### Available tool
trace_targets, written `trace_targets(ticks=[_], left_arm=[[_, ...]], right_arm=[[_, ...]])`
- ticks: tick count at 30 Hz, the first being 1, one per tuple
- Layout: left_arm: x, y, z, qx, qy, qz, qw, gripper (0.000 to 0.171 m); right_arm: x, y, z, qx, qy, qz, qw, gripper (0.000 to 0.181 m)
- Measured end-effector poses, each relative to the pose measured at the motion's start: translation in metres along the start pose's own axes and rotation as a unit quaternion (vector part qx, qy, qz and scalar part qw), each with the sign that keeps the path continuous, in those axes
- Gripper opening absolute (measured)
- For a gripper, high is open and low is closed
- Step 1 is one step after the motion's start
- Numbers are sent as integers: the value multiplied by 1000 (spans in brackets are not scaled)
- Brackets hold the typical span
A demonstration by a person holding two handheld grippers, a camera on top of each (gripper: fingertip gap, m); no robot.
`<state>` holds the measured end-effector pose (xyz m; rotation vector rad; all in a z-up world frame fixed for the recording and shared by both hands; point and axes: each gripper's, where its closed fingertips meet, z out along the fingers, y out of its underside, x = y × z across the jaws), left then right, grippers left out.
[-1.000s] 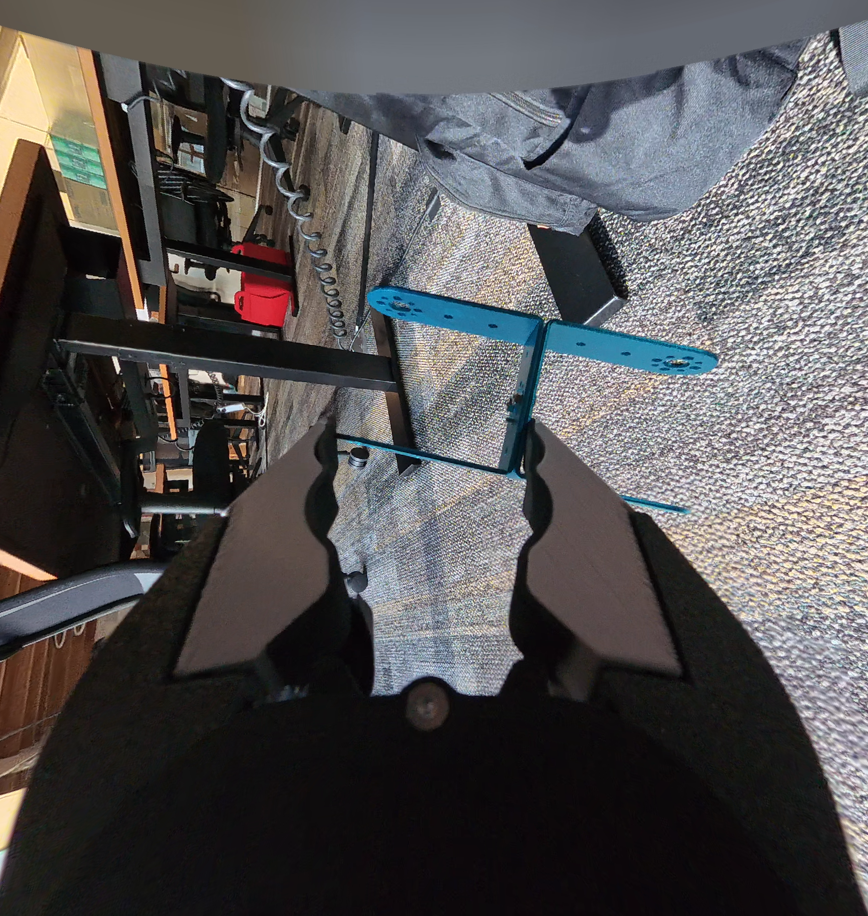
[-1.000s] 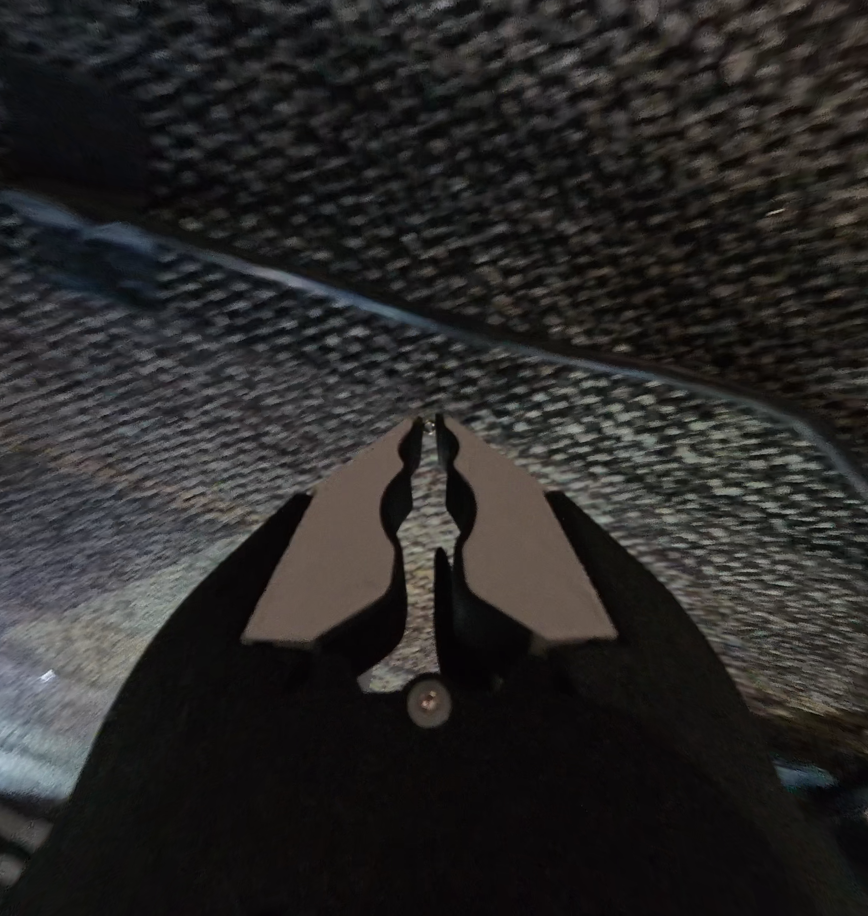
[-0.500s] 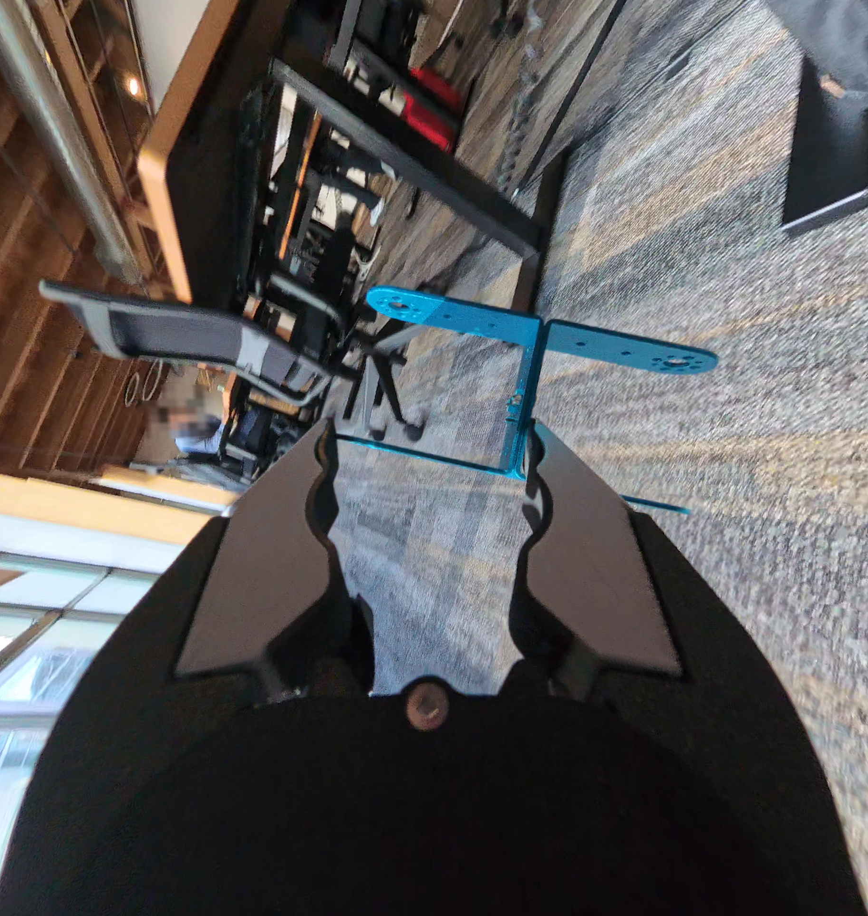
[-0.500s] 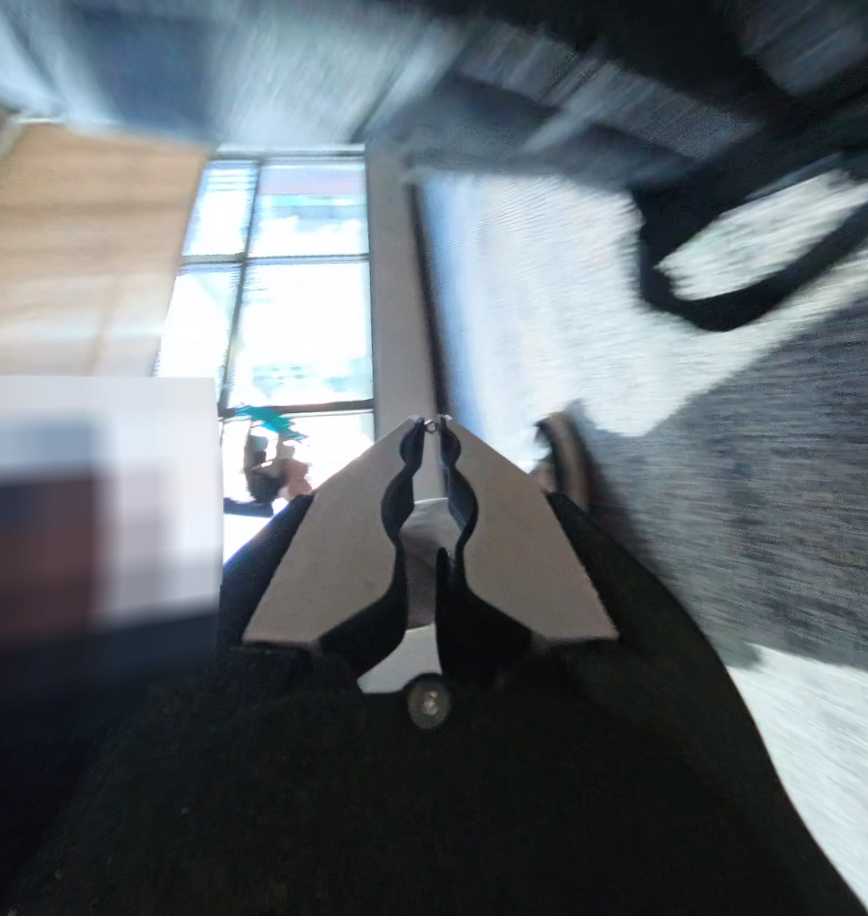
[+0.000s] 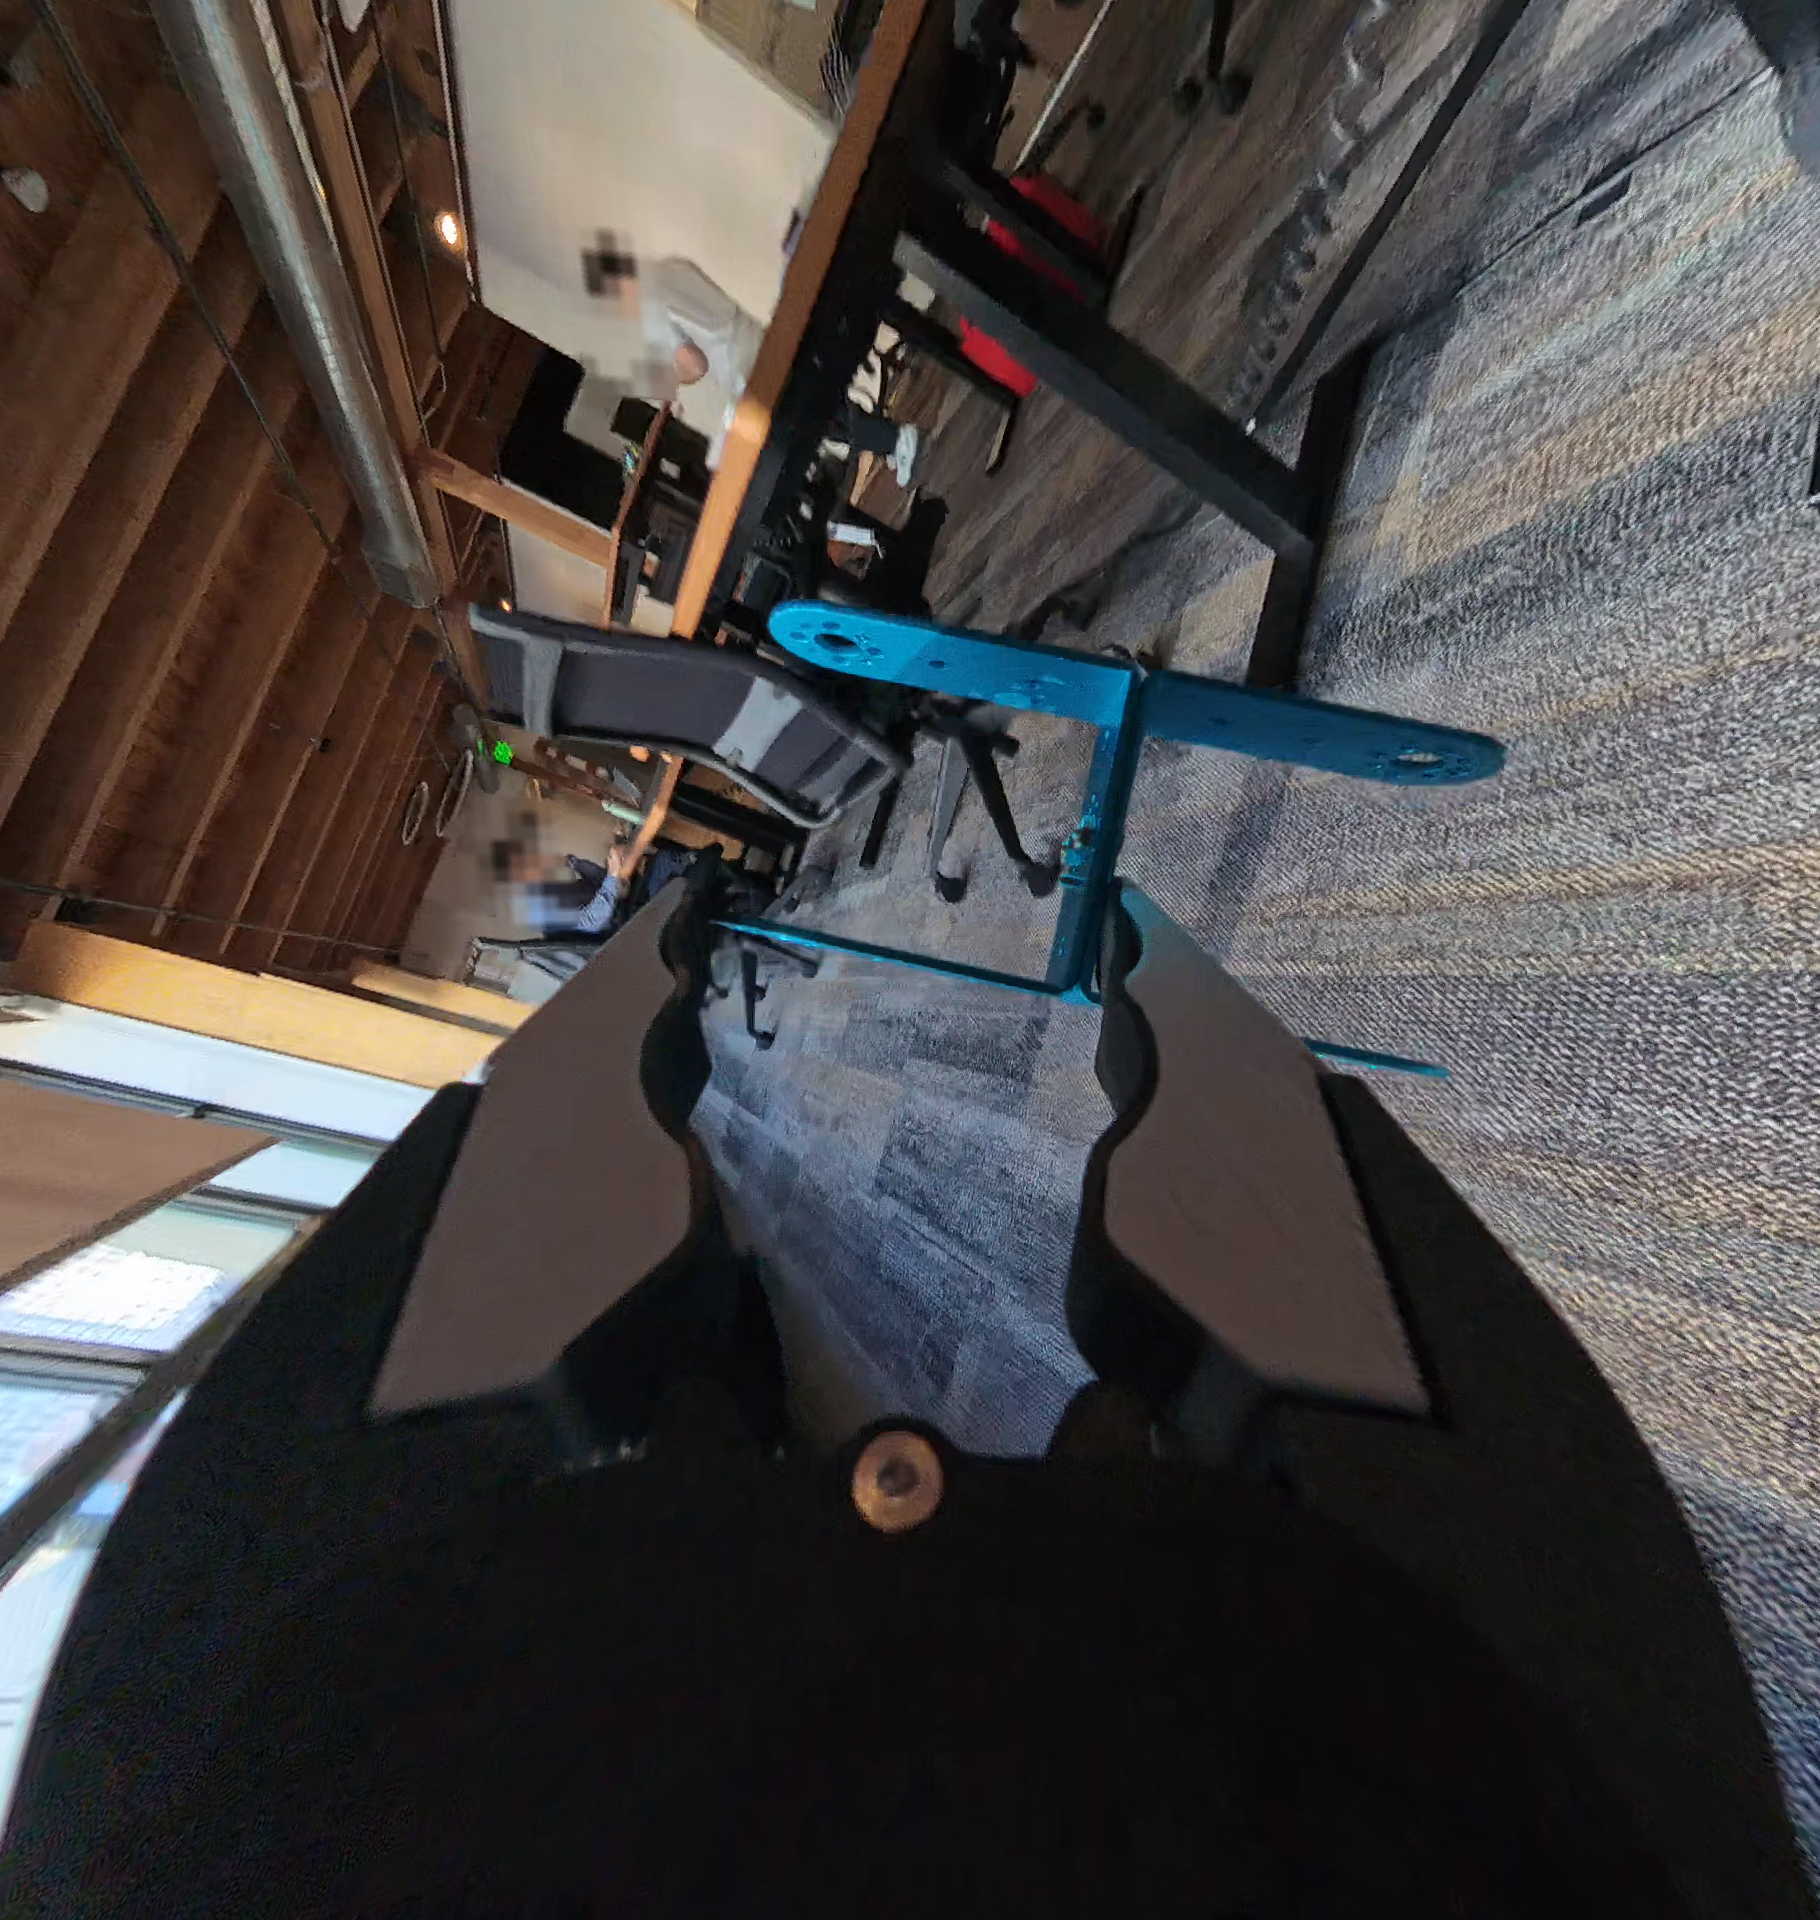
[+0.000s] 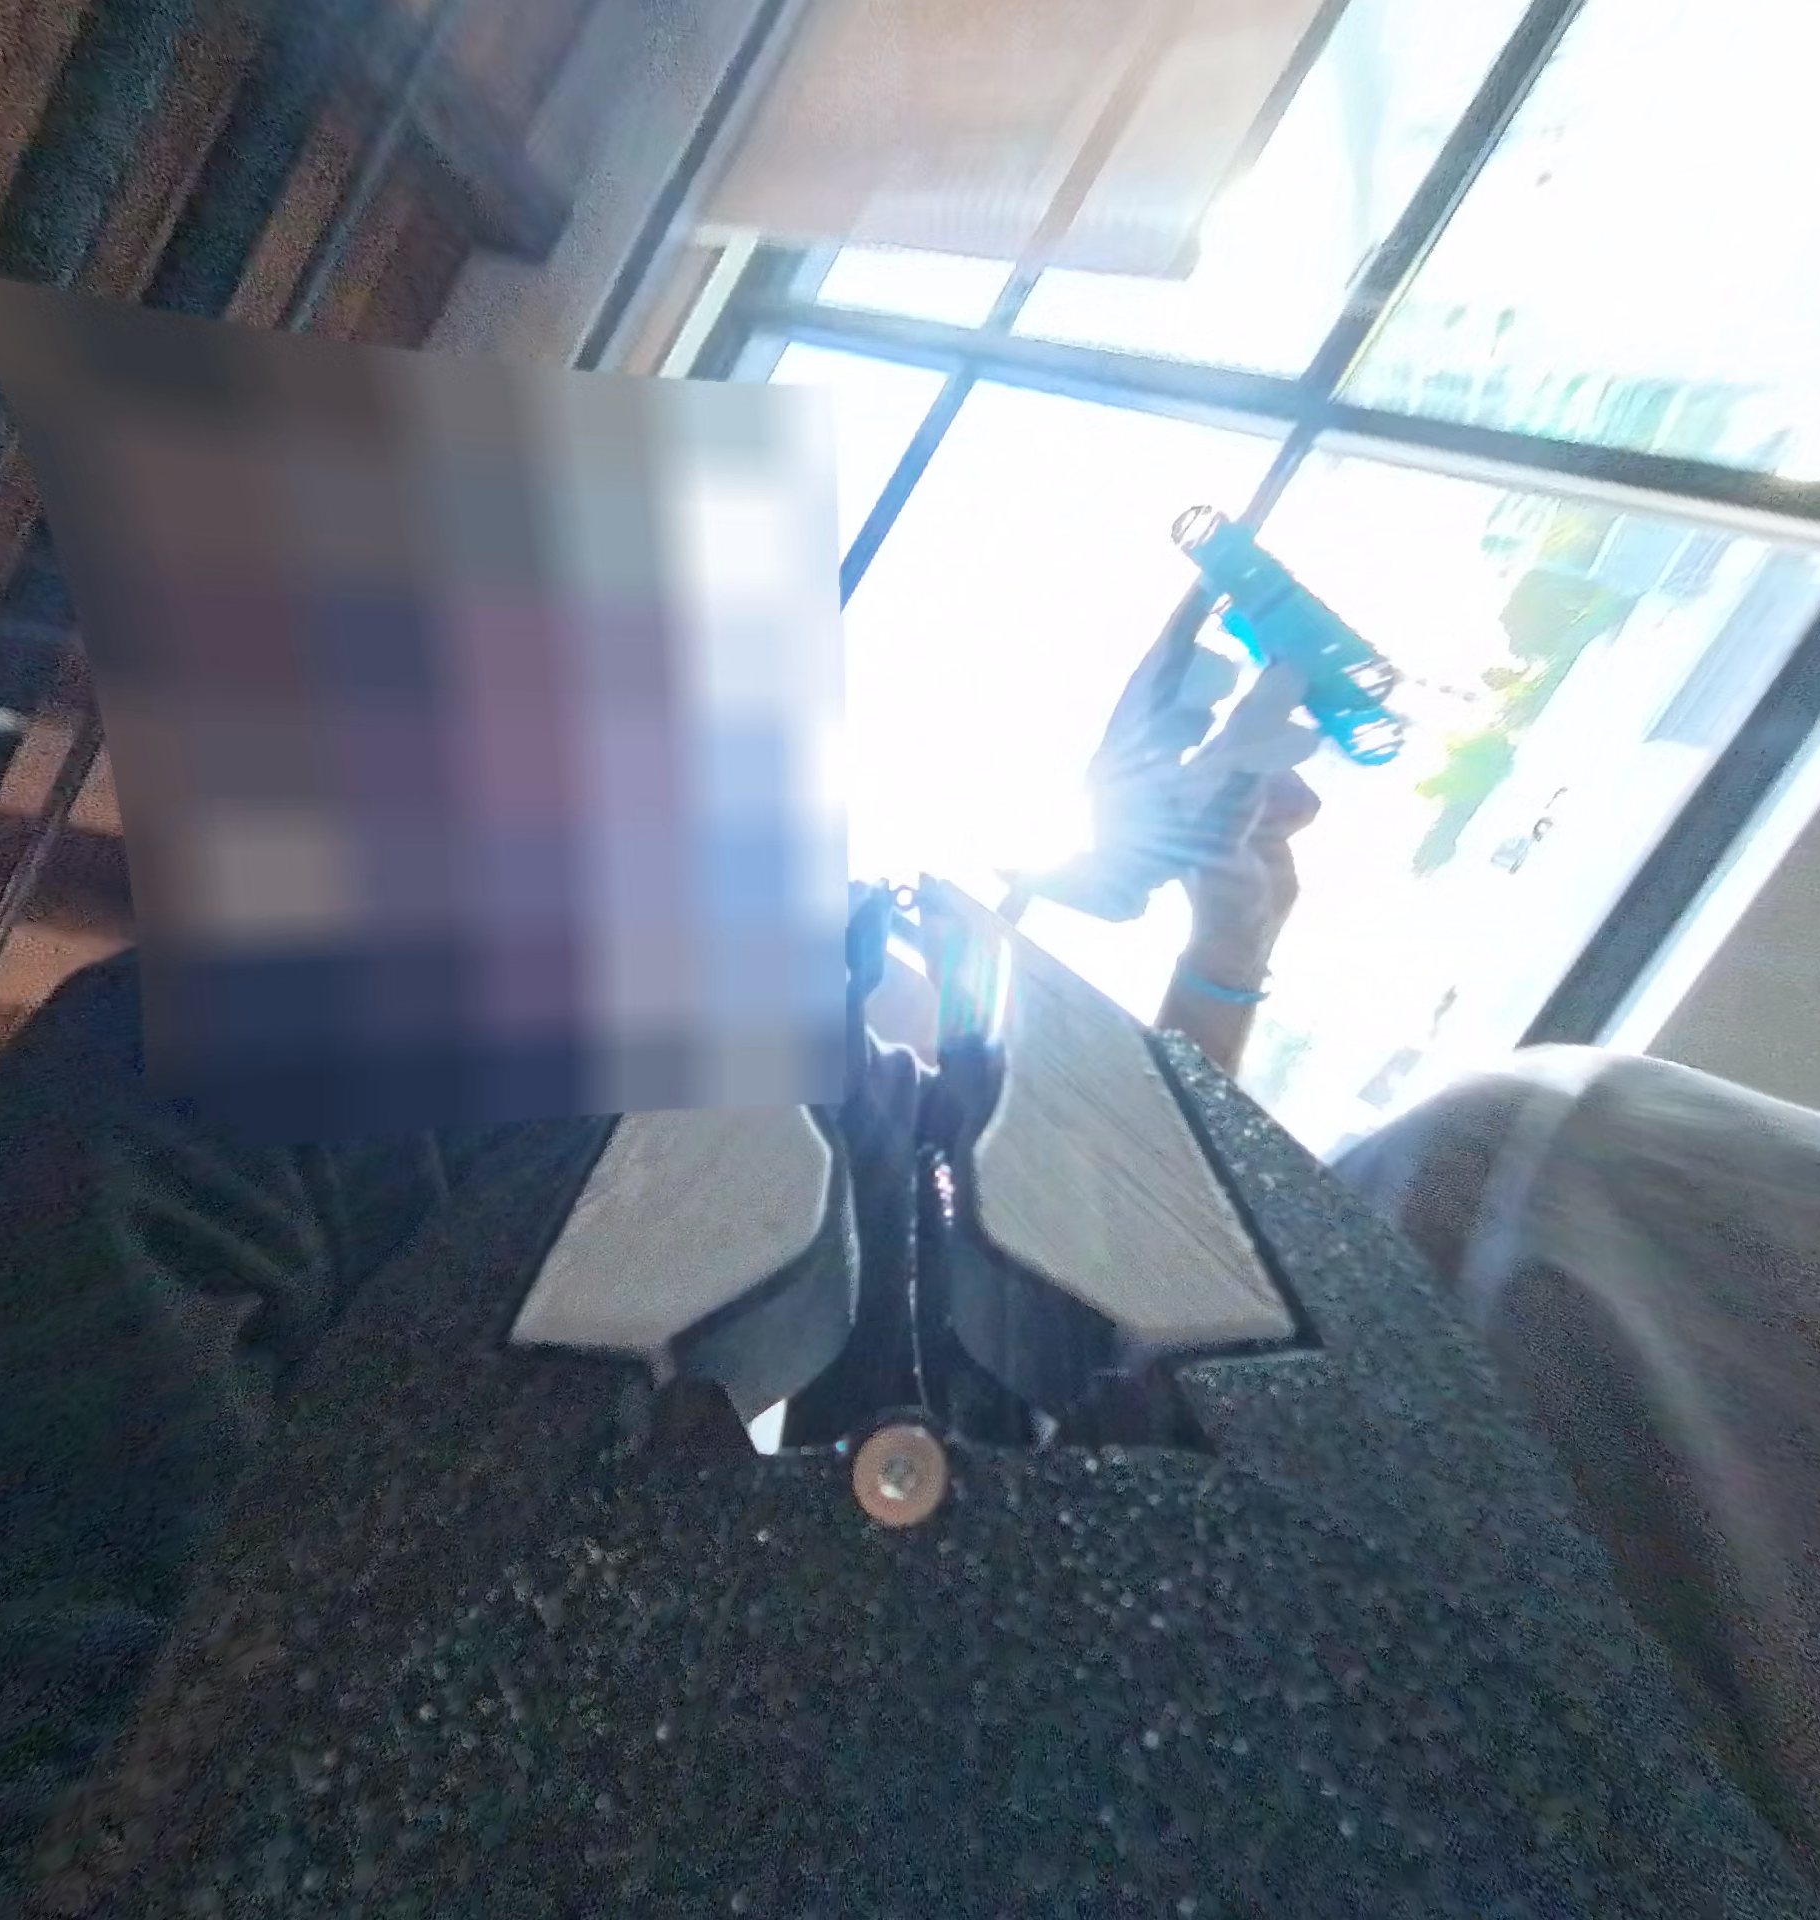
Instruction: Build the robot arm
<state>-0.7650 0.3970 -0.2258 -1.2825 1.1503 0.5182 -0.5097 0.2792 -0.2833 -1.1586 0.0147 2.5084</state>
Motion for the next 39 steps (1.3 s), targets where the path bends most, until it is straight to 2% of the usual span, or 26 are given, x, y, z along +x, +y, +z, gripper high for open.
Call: trace_targets(ticks=[1,5,8,10,13,14,16,17,19,21,23,24,27,28,29,30,32,37,39], left_arm=[[-8,-16,-8,13,-3,9,1000,74],[-15,-93,-24,87,29,2,996,74],[-9,-164,-19,154,62,-1,986,74],[-1,-218,-6,197,80,9,977,74],[10,-319,23,281,106,23,954,74],[11,-357,36,311,100,31,945,74],[13,-433,68,363,89,56,926,75],[9,-473,85,390,77,55,916,75],[6,-551,115,434,96,35,895,75],[4,-621,139,474,87,39,875,75],[15,-676,159,494,75,66,864,75],[26,-695,166,501,75,75,859,75],[68,-731,180,501,103,80,856,75],[82,-739,183,501,103,90,855,75],[92,-748,185,502,96,101,854,75],[103,-756,186,505,92,115,850,75],[119,-775,191,515,86,130,843,75],[157,-826,214,547,125,134,817,74],[164,-841,223,558,133,126,809,74]], right_arm=[[-12,15,28,-22,-2,-7,1000,3],[-80,63,112,-105,0,-67,992,3],[-145,73,139,-149,23,-158,976,3],[-192,63,141,-166,61,-222,959,3],[-279,22,120,-168,142,-327,919,3],[-307,7,105,-182,181,-359,897,3],[-353,-40,63,-195,309,-420,831,4],[-376,-62,39,-209,363,-434,798,4],[-424,-108,-6,-210,457,-447,740,4],[-469,-136,-33,-225,501,-439,711,4],[-507,-163,-55,-232,538,-468,661,4],[-521,-171,-67,-244,552,-466,647,4],[-551,-185,-88,-268,552,-459,642,4],[-556,-191,-99,-278,564,-466,622,4],[-557,-194,-110,-294,577,-470,600,5],[-558,-197,-118,-306,580,-471,591,5],[-559,-205,-131,-322,580,-462,589,5],[-565,-246,-178,-332,626,-438,553,5],[-568,-258,-196,-332,641,-425,546,4]])
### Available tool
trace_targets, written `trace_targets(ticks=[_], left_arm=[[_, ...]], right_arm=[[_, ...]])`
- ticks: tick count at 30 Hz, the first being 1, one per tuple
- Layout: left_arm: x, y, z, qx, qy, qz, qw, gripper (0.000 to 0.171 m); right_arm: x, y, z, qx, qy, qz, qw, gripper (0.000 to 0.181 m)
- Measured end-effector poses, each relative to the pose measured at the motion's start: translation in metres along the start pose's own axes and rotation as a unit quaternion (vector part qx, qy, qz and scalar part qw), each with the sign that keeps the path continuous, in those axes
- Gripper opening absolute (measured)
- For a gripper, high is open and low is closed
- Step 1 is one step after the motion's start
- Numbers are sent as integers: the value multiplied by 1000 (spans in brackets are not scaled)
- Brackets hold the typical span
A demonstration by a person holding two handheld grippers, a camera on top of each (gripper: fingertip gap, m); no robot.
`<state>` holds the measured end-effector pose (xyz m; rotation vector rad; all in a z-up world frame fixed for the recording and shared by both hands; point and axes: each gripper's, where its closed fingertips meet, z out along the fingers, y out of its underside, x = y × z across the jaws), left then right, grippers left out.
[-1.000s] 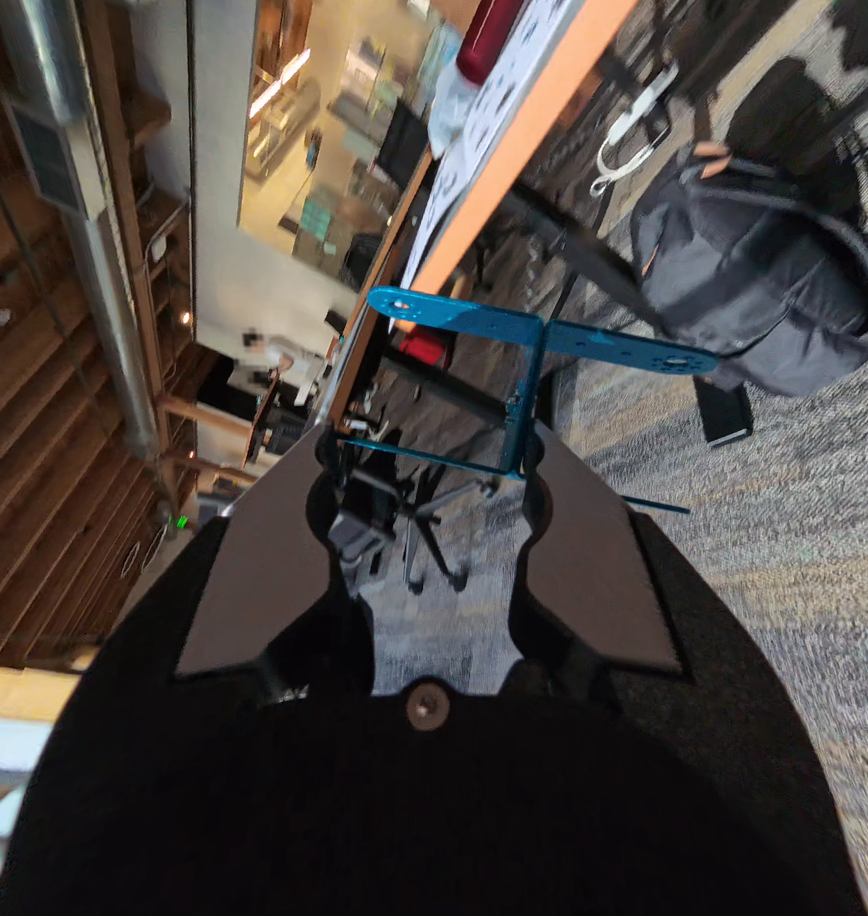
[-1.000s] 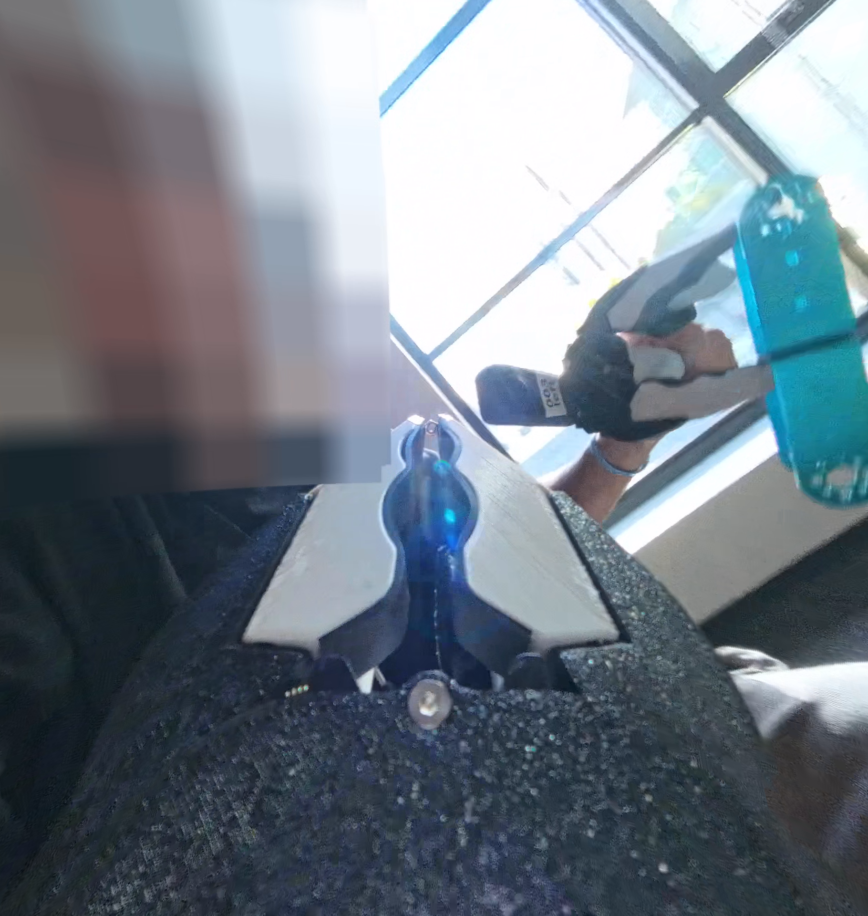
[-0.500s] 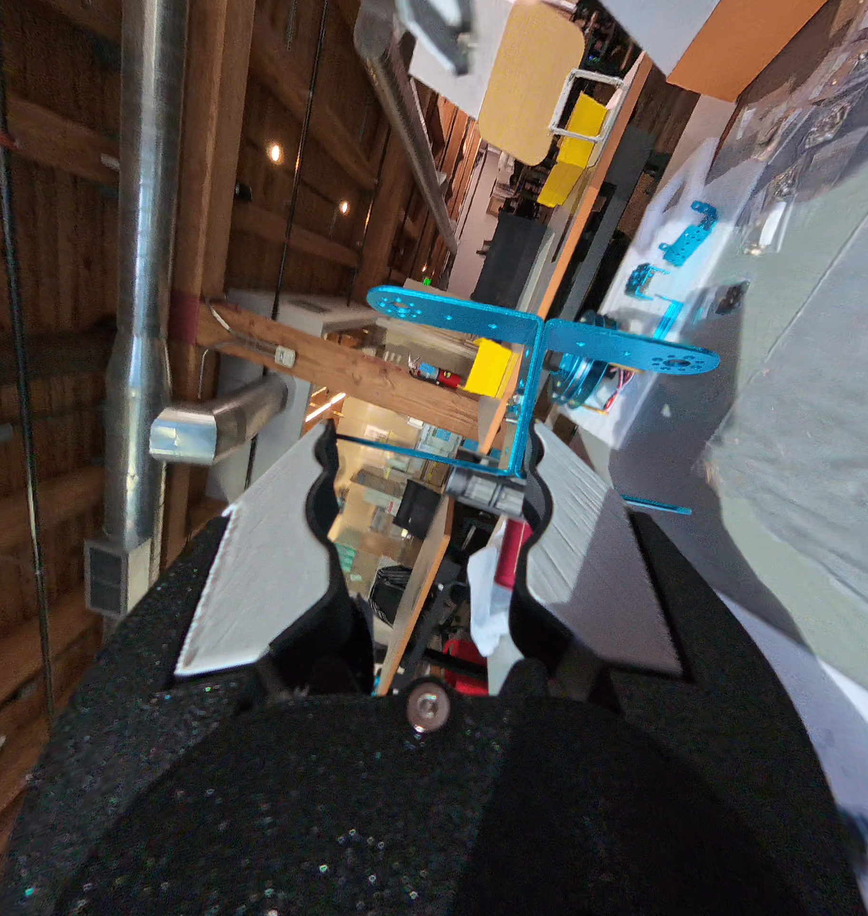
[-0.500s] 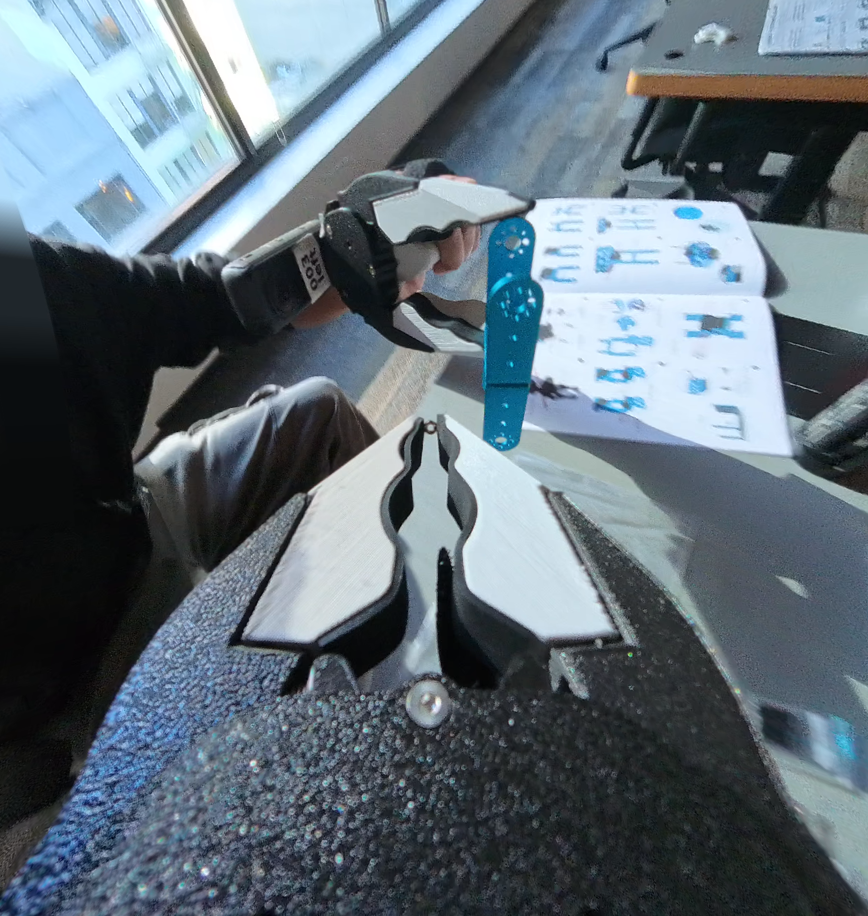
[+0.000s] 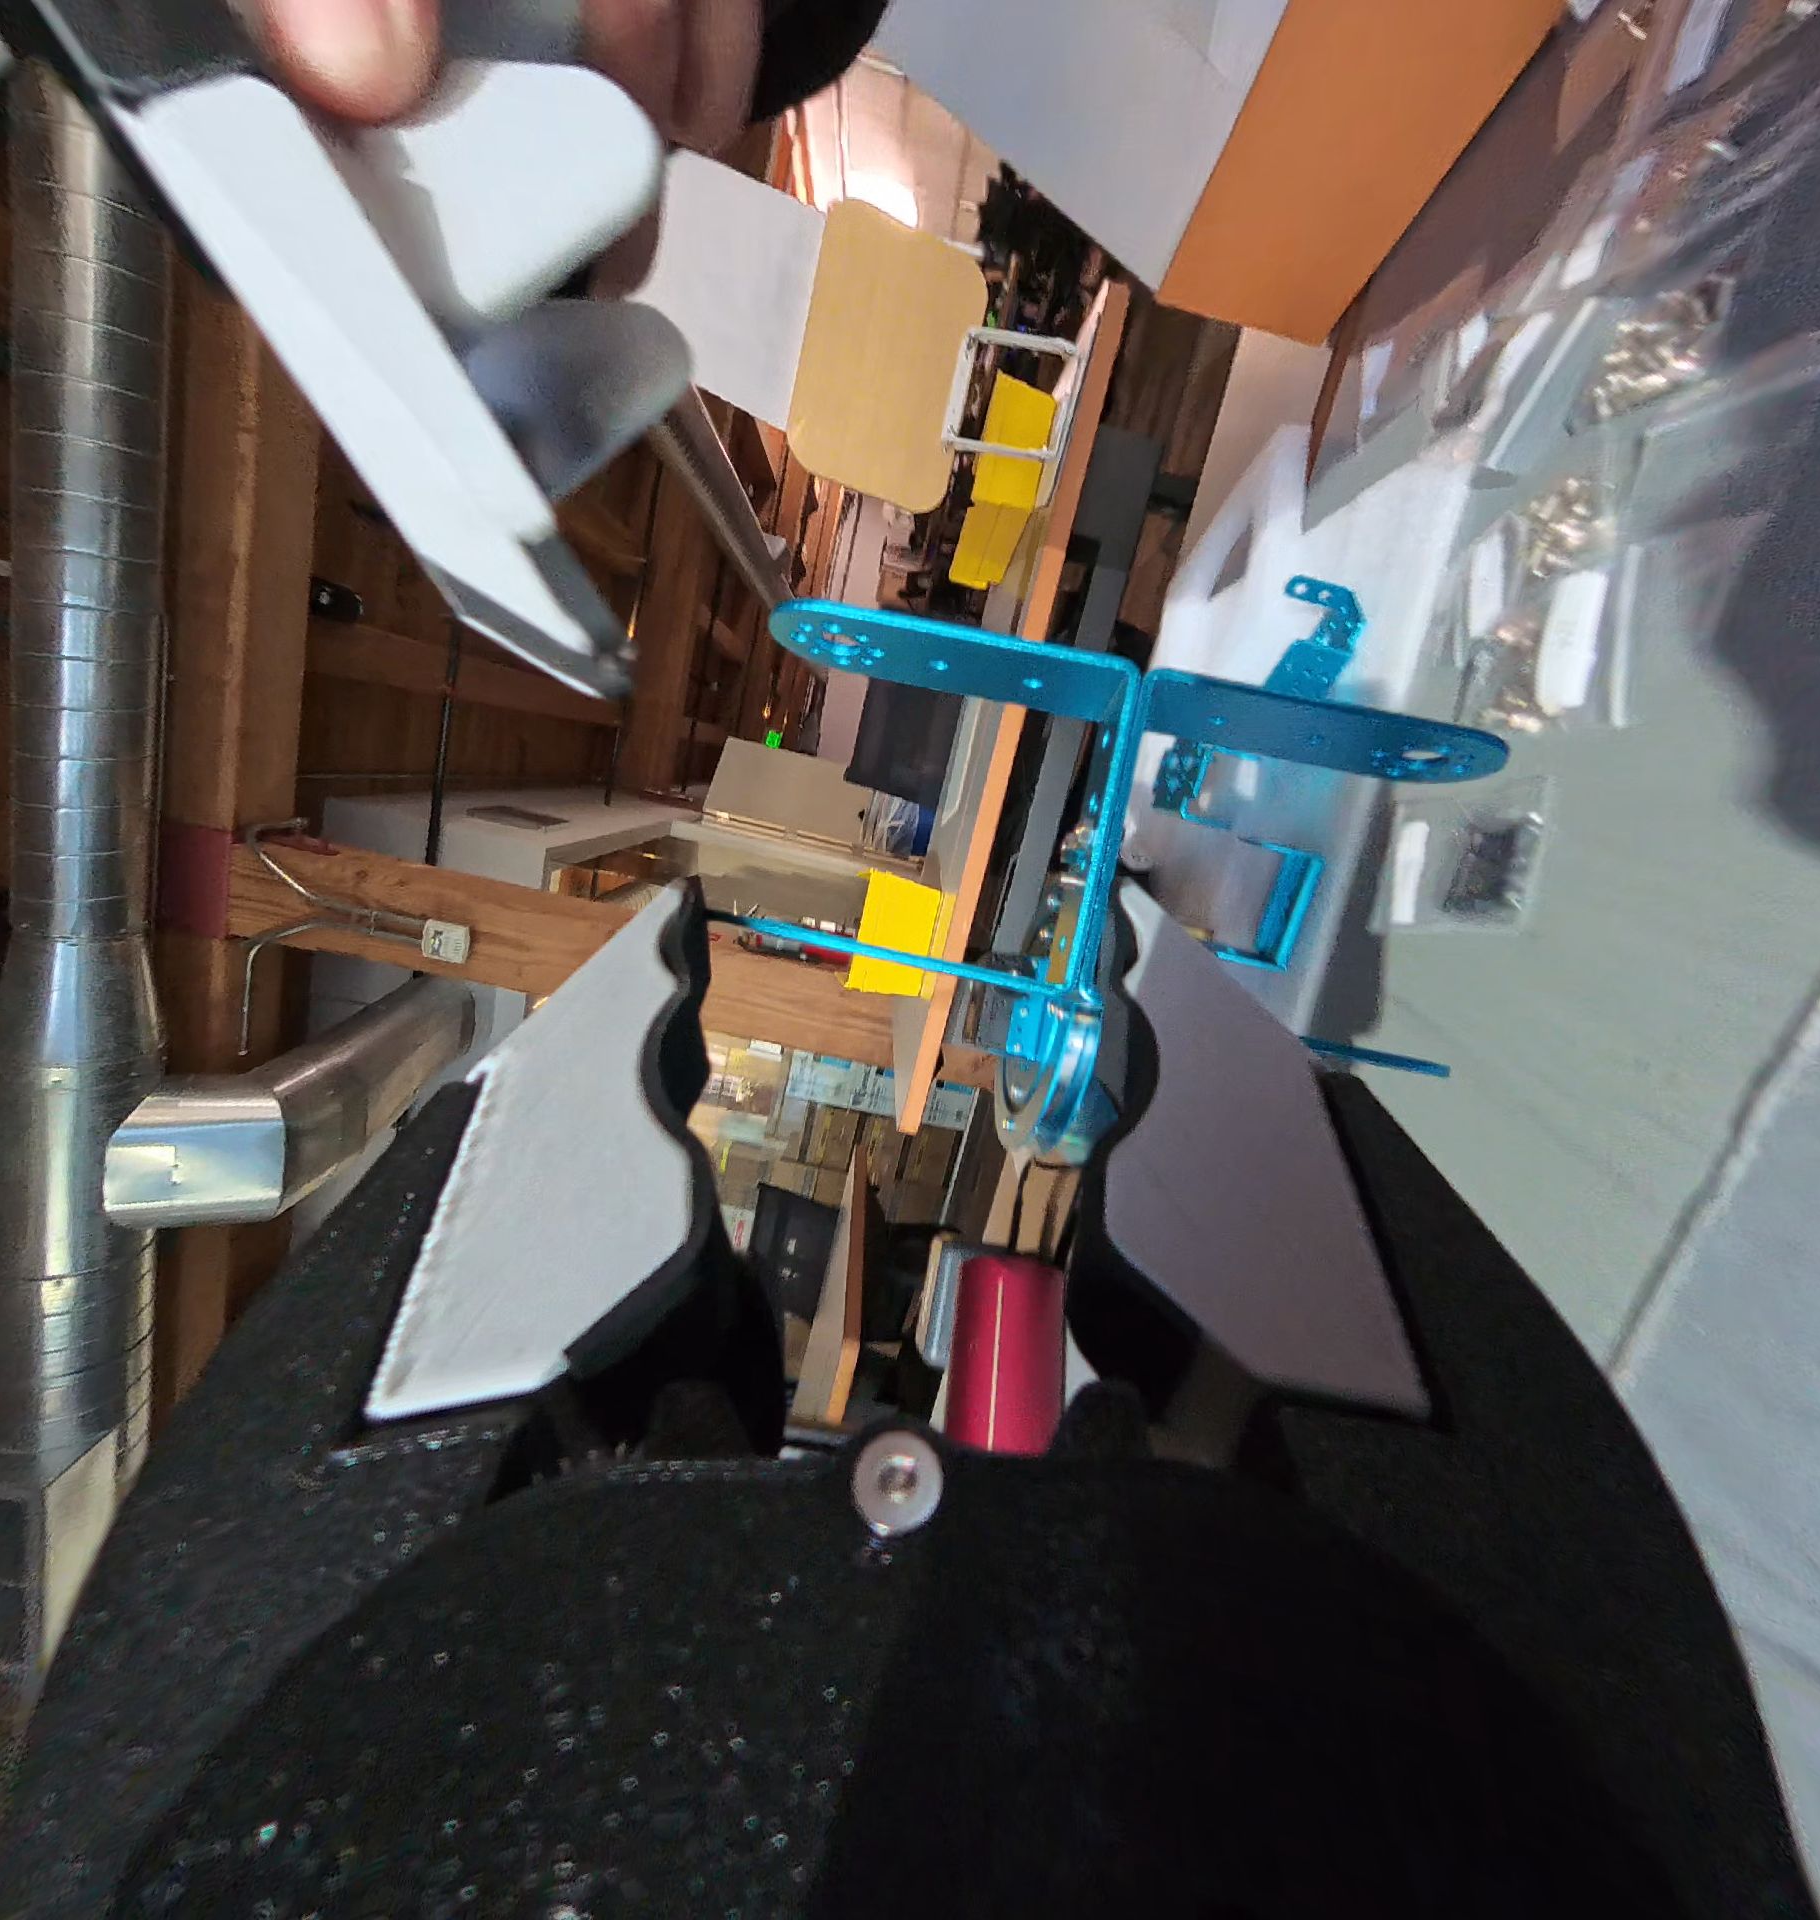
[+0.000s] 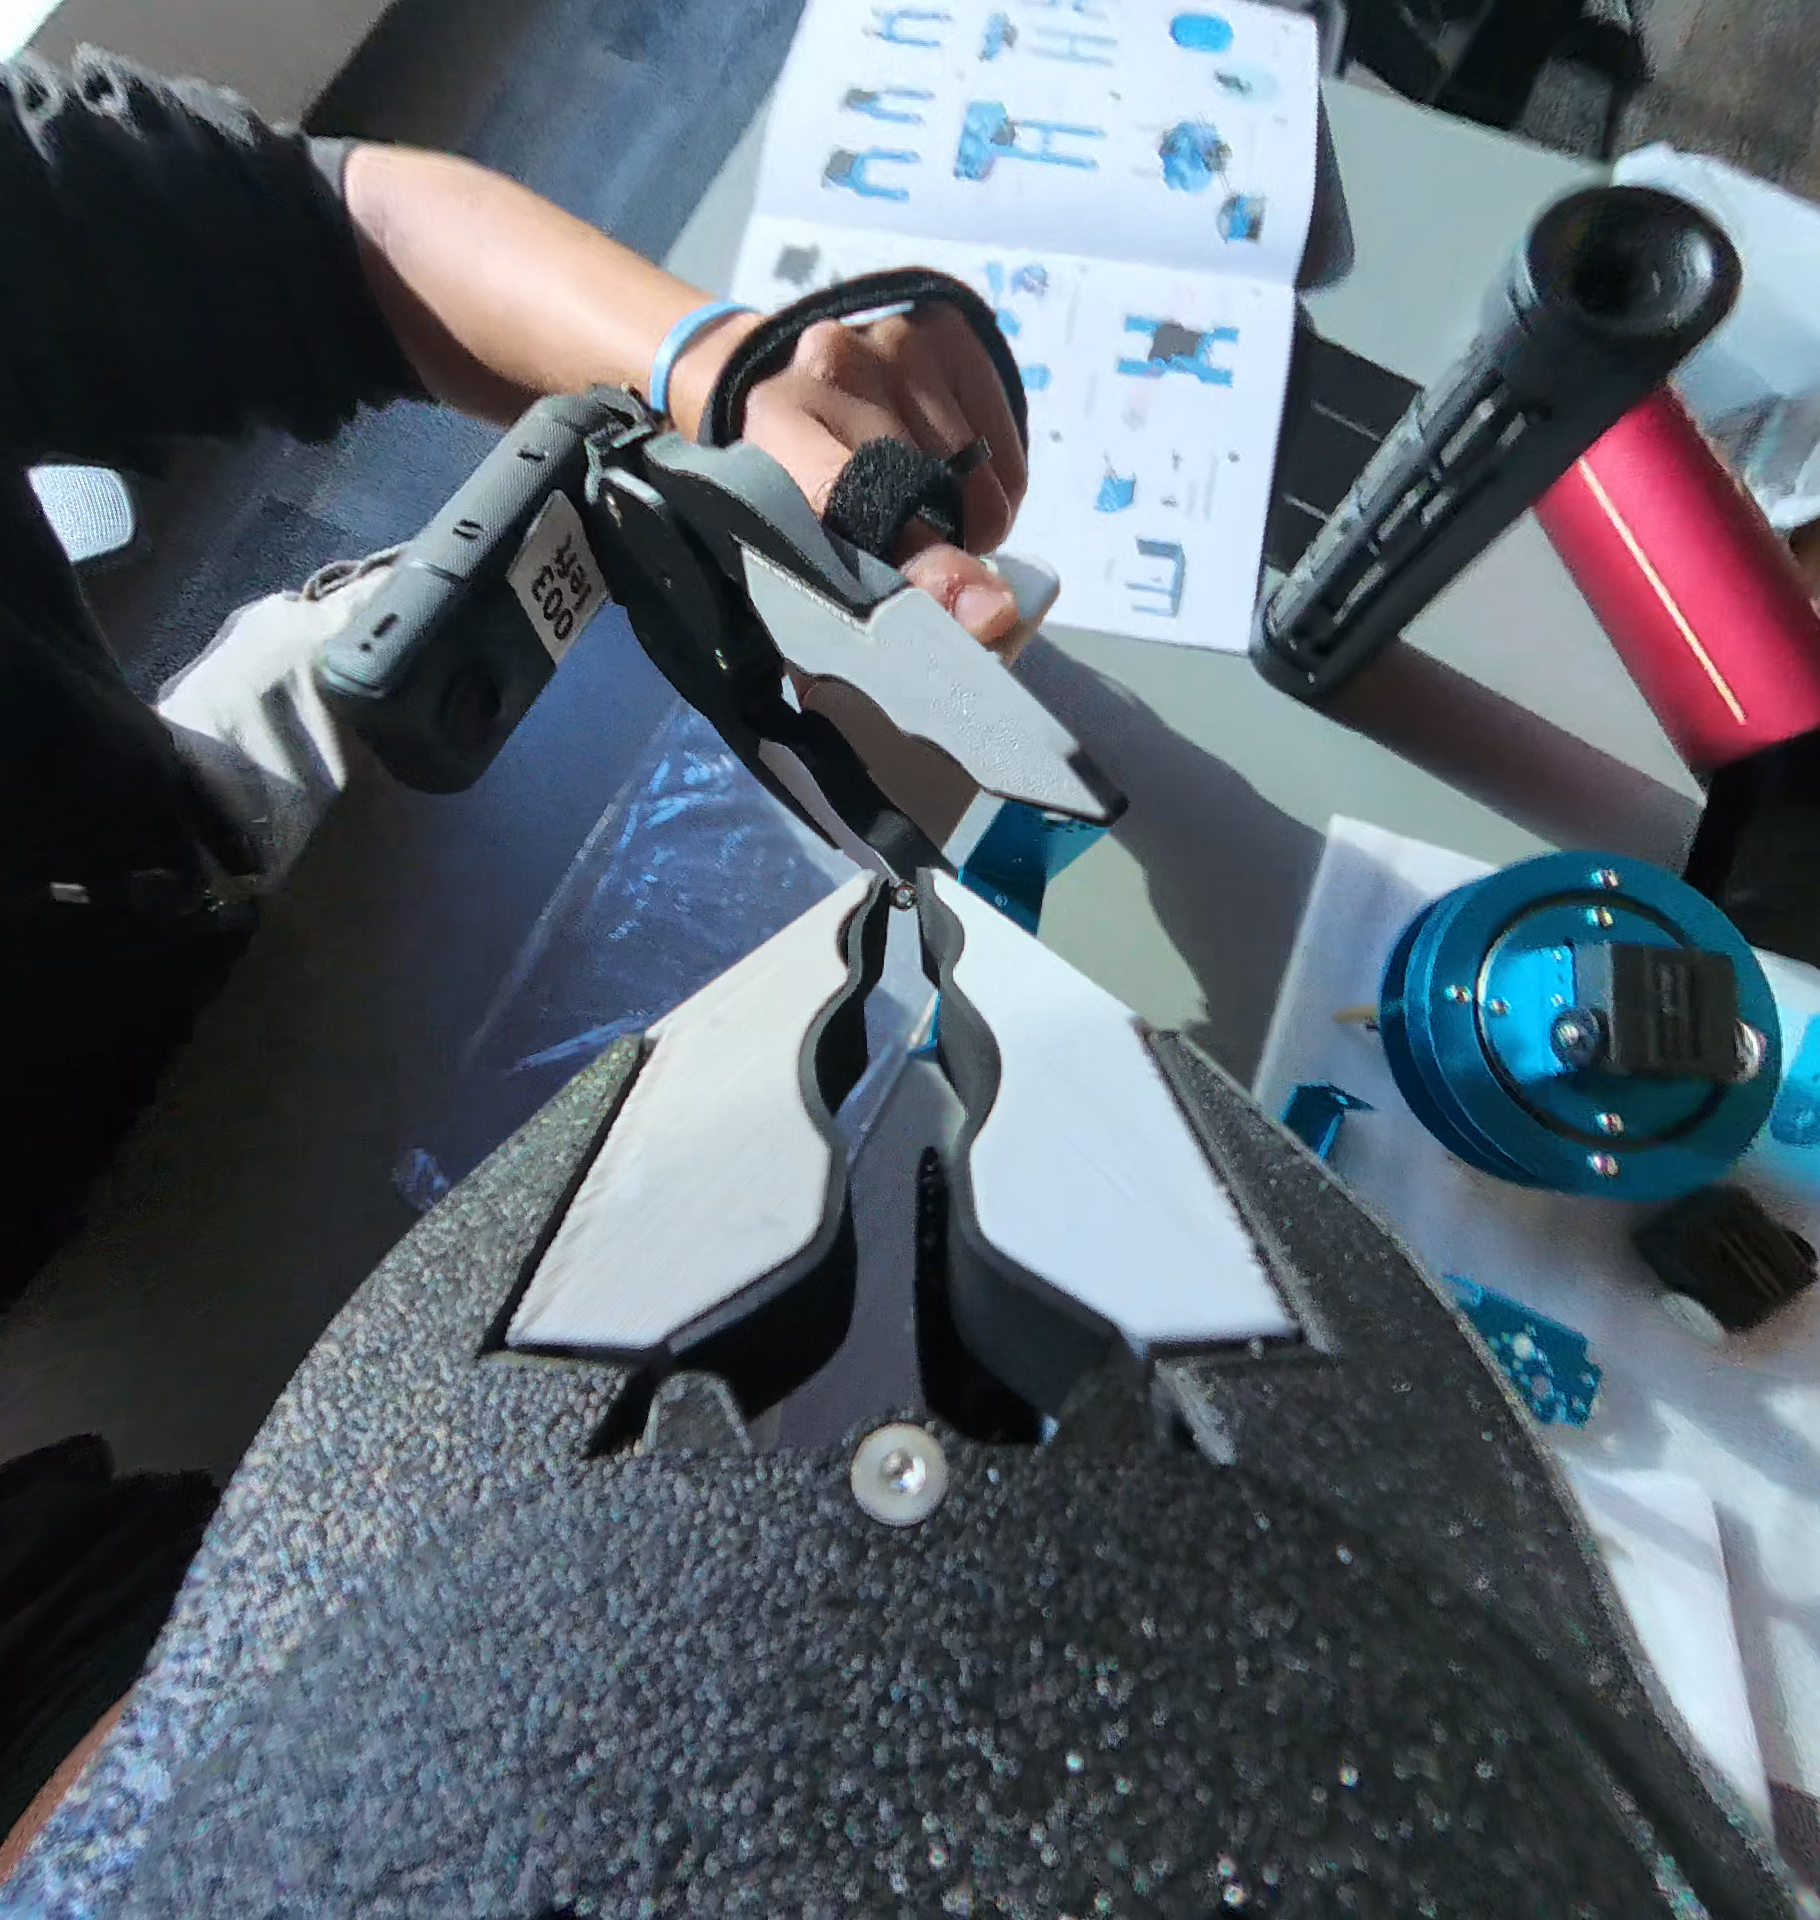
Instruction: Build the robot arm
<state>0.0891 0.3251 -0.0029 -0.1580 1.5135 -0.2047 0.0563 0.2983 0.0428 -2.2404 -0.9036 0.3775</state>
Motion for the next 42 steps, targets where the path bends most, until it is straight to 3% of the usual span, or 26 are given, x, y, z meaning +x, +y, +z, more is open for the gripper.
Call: trace_targets(ticks=[3,6,12,21,31,42], left_arm=[[7,3,14,15,11,-27,999,75],[12,10,13,-3,-3,4,1000,74],[14,15,2,-30,-33,24,999,74],[21,10,-5,-28,-21,16,999,74],[27,13,-5,-43,-14,26,999,74],[28,12,-5,-47,-16,19,999,74]], right_arm=[[23,17,6,-26,1,21,999,4],[38,30,15,-69,1,27,997,4],[41,41,42,-124,-3,-2,992,4],[25,48,70,-178,-28,-11,984,5],[32,67,81,-247,4,9,969,5],[34,68,84,-255,17,17,967,5]])
